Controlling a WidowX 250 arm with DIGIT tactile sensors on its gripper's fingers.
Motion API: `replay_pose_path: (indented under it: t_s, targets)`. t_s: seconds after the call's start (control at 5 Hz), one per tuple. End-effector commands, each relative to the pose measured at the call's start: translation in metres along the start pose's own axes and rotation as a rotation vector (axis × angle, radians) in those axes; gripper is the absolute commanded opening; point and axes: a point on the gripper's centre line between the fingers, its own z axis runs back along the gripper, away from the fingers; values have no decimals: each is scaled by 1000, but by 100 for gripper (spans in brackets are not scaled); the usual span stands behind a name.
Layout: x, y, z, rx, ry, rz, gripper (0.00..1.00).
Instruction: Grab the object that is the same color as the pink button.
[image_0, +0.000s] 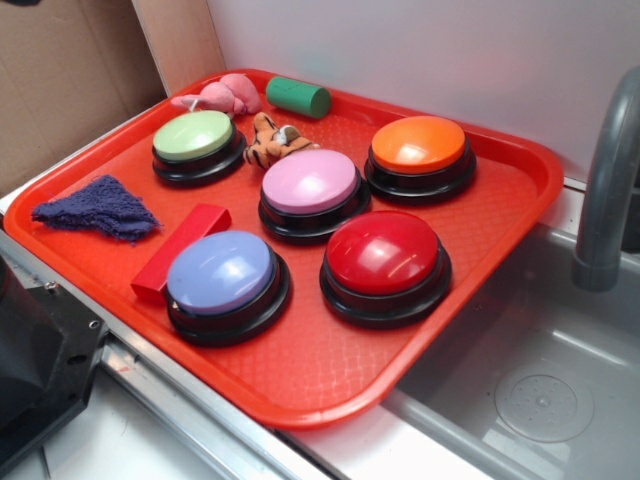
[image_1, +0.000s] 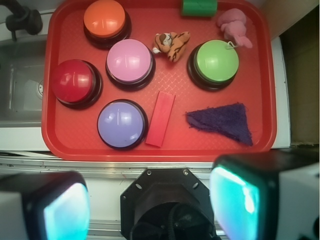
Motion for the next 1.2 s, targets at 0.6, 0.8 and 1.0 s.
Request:
replay_pose_path:
  t_s: [0.6, 0.8, 1.0]
  targets:
    - [53, 56, -27, 8, -55, 212, 100]
    - [79, 80, -47, 22, -65, 268, 100]
    - [109, 106, -72, 79, -82, 313, 100]
